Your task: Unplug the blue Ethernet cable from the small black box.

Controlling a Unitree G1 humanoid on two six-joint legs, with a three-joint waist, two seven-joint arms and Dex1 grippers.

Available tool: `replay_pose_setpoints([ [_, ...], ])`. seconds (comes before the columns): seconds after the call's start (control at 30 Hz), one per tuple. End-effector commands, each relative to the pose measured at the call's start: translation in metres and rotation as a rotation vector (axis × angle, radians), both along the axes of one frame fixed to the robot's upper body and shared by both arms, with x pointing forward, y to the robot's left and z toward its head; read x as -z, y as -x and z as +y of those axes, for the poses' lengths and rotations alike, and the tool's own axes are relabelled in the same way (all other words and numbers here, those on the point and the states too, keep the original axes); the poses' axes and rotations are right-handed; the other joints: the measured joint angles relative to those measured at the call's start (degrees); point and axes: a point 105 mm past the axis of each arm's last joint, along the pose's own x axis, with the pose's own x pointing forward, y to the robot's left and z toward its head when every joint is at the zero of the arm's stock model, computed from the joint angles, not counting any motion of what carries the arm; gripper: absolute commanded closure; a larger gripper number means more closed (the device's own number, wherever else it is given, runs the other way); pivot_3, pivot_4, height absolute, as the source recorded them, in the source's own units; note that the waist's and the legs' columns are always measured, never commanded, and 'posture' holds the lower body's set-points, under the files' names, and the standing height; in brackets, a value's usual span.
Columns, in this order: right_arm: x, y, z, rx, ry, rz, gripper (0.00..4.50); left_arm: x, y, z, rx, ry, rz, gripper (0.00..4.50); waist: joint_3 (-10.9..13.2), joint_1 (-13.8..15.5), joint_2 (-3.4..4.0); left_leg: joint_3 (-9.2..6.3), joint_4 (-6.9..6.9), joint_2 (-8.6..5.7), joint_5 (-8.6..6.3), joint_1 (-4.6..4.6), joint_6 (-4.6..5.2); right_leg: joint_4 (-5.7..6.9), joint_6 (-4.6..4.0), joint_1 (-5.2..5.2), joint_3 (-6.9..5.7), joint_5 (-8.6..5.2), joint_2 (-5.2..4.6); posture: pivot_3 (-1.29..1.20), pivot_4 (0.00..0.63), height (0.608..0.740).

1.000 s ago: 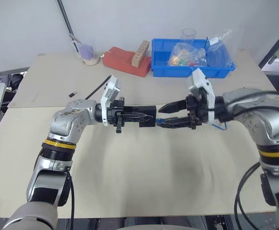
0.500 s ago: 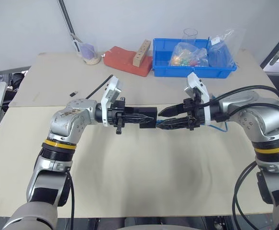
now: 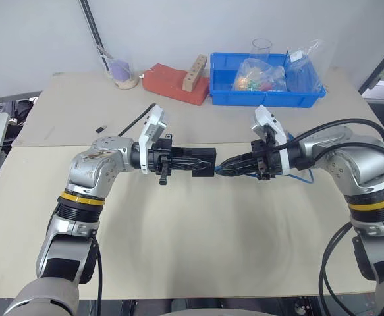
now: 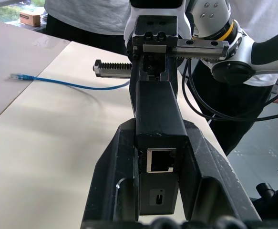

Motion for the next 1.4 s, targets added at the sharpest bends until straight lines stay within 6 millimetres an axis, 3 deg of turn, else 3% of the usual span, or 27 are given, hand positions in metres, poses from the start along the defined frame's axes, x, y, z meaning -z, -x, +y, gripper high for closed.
replay_pose_setpoints([
  [0.03,-0.015,0.0,-0.002,-0.011,0.002,-0.058,4.47,-0.005,0.009,-0.004,0.055,0.003,-0.041,3.93,0.0,0.0,0.0,0.0,0.0,0.0,0.0,0.0,0.0,0.0,0.0,0.0,0.0,0.0,0.0,0.0,0.15,0.74],
  [0.3,0.022,0.0,-0.058,0.117,0.135,-0.064,4.47,-0.004,0.013,0.015,-0.007,-0.02,-0.038,3.93,0.0,0.5,-0.01,0.02,0.0,0.0,-0.01,-0.02,0.01,-0.06,0.0,0.01,0.0,0.0,-0.01,0.0,0.15,0.74],
  [0.4,0.044,-0.01,-0.065,0.19,0.172,-0.129,4.47,0.002,0.013,0.02,-0.039,-0.026,-0.029,3.93,0.0,0.0,-0.01,0.05,0.0,0.02,-0.01,0.03,0.01,0.02,0.0,-0.01,0.04,0.0,0.0,0.0,0.15,0.74],
  [0.5,0.065,-0.02,-0.066,0.218,0.255,-0.312,4.47,0.009,0.008,0.021,-0.109,-0.023,-0.07,3.93,0.0,-0.1,-0.01,0.05,-0.03,0.05,-0.01,0.06,0.01,0.02,0.01,-0.01,0.05,-0.01,0.04,0.0,0.15,0.74],
  [0.57,0.074,-0.018,-0.063,0.218,0.267,-0.387,4.47,0.015,0.006,0.022,-0.158,-0.02,-0.088,3.93,0.0,0.0,-0.01,0.05,-0.05,0.05,-0.01,0.03,0.01,0.0,0.01,-0.03,0.05,-0.01,0.03,0.0,0.15,0.74],
  [0.63,0.082,-0.011,-0.063,0.231,0.248,-0.351,3.5,0.02,0.005,0.024,-0.193,-0.02,-0.096,3.93,0.0,0.1,-0.01,0.06,-0.03,0.04,-0.01,-0.02,0.01,0.01,0.01,-0.06,0.06,-0.01,0.01,0.0,0.15,0.74],
  [0.7,0.087,-0.005,-0.066,0.22,0.264,-0.35,2.85,0.022,0.002,0.027,-0.231,-0.019,-0.109,3.93,0.0,0.2,-0.01,0.06,-0.02,0.03,0.0,-0.02,0.01,0.02,0.01,-0.07,0.07,0.0,-0.01,0.0,0.15,0.74],
  [0.8,0.08,-0.003,-0.067,0.244,0.234,-0.353,1.8,0.024,-0.005,0.033,-0.302,-0.011,-0.129,3.93,0.0,0.4,-0.01,0.05,0.01,0.01,0.0,-0.02,0.0,0.03,0.01,-0.06,0.09,0.0,-0.02,0.0,0.15,0.74],
  [0.97,0.04,0.001,-0.056,0.29,0.088,-0.375,0.07,0.036,-0.023,0.047,-0.468,-0.019,-0.197,3.93,0.0,0.7,-0.01,0.06,-0.02,0.02,0.0,0.02,0.0,0.02,0.01,-0.06,0.1,0.0,0.0,0.0,0.15,0.74],
  [1.13,-0.012,0.017,-0.027,0.361,-0.185,-0.376,0.03,0.057,-0.048,0.065,-0.705,0.004,-0.262,3.93,0.0,1.0,0.0,0.04,-0.05,0.04,0.0,0.03,0.0,0.04,0.0,-0.06,0.1,0.0,0.01,0.0,0.15,0.74],
  [1.4,-0.01,0.019,-0.019,0.476,-0.183,-0.416,0.03,0.09,-0.077,0.067,-0.872,-0.001,-0.307,3.93,0.0,2.4,-0.04,0.05,0.01,-0.1,0.0,-0.05,0.0,-0.01,0.01,-0.05,0.07,0.0,-0.12,0.0,0.15,0.74],
])
